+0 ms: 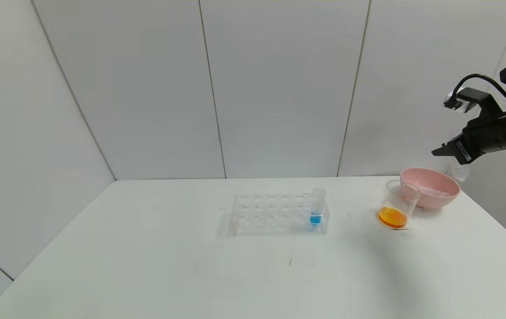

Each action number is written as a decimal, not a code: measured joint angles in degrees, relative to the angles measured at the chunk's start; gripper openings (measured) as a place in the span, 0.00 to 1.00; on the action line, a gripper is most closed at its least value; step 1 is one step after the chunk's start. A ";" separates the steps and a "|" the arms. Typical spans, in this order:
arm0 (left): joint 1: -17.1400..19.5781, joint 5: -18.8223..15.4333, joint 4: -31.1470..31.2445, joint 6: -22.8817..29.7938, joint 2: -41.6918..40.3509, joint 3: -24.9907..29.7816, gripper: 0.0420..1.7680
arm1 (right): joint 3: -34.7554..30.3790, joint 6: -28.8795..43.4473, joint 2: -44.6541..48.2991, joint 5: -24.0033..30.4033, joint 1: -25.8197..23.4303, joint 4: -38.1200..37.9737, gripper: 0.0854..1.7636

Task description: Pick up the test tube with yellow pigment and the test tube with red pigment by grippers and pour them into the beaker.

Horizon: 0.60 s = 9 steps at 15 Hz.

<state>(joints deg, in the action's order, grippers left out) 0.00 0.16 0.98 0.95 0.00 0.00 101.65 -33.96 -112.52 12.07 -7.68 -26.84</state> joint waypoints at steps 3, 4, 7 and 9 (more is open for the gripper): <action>0.00 0.00 0.00 -0.02 0.00 0.00 0.97 | -12.18 8.40 3.12 1.91 -2.68 20.38 0.30; 0.00 -0.02 -0.02 -0.02 0.00 0.00 0.97 | -15.68 12.00 3.95 2.05 -3.61 26.92 0.30; 0.00 0.00 0.00 0.00 0.00 0.00 0.97 | -22.24 25.67 5.11 1.80 -5.11 40.96 0.30; 0.00 -0.02 0.00 0.00 0.00 0.00 0.97 | -25.73 29.59 4.52 0.90 -5.38 49.07 0.30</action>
<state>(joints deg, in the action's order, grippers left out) 0.00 0.13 0.98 0.95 0.00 0.00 75.91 -4.38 -108.00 12.97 -13.06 22.22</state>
